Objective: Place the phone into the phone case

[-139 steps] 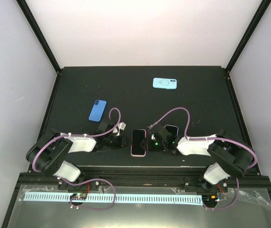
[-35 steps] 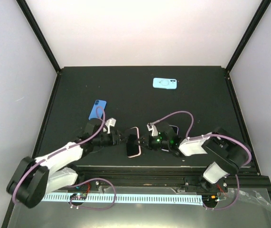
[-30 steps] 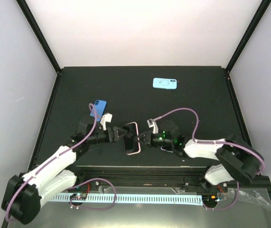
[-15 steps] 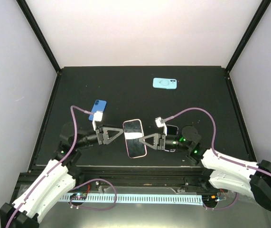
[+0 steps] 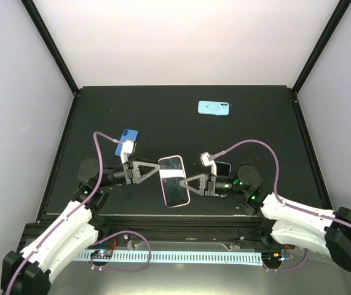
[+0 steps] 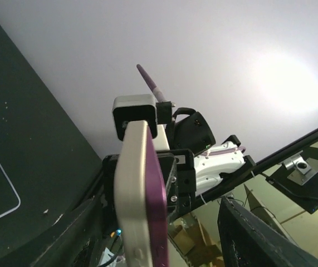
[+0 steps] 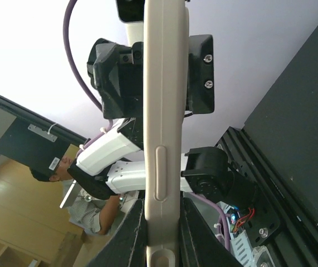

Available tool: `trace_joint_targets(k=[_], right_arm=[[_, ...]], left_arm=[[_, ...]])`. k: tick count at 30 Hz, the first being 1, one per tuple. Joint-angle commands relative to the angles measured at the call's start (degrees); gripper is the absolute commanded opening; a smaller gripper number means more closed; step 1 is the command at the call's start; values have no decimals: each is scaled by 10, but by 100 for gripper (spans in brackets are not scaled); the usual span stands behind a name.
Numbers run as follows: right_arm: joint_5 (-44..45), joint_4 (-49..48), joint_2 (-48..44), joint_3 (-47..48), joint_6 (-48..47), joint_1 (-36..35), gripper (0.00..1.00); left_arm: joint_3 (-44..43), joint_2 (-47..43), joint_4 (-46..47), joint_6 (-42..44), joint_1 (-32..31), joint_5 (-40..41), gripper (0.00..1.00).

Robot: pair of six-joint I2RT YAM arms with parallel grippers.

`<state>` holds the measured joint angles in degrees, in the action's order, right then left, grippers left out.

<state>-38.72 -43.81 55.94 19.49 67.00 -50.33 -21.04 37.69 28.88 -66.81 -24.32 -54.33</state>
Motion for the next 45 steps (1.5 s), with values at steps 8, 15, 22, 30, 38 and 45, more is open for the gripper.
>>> trace_joint_targets(k=[8, 15, 22, 30, 38, 45], right_arm=[[-5, -65, 28, 14, -4, -7, 3], [-1, -30, 31, 15, -21, -7, 5], [9, -24, 23, 17, -15, -7, 5], [7, -67, 12, 12, 17, -8, 5], [-6, -92, 27, 14, 32, -7, 4], [1, -60, 22, 15, 17, -7, 6]], left_arm=[[-19, 55, 23, 12, 2, -23, 31], [-32, 71, 12, 22, 2, -28, 2], [-42, 70, -6, 22, 2, -35, 14], [-33, 49, 118, -86, 1, -41, 52], [-25, 44, 120, -87, 2, -35, 8], [-55, 50, -12, -8, 2, -29, 2]])
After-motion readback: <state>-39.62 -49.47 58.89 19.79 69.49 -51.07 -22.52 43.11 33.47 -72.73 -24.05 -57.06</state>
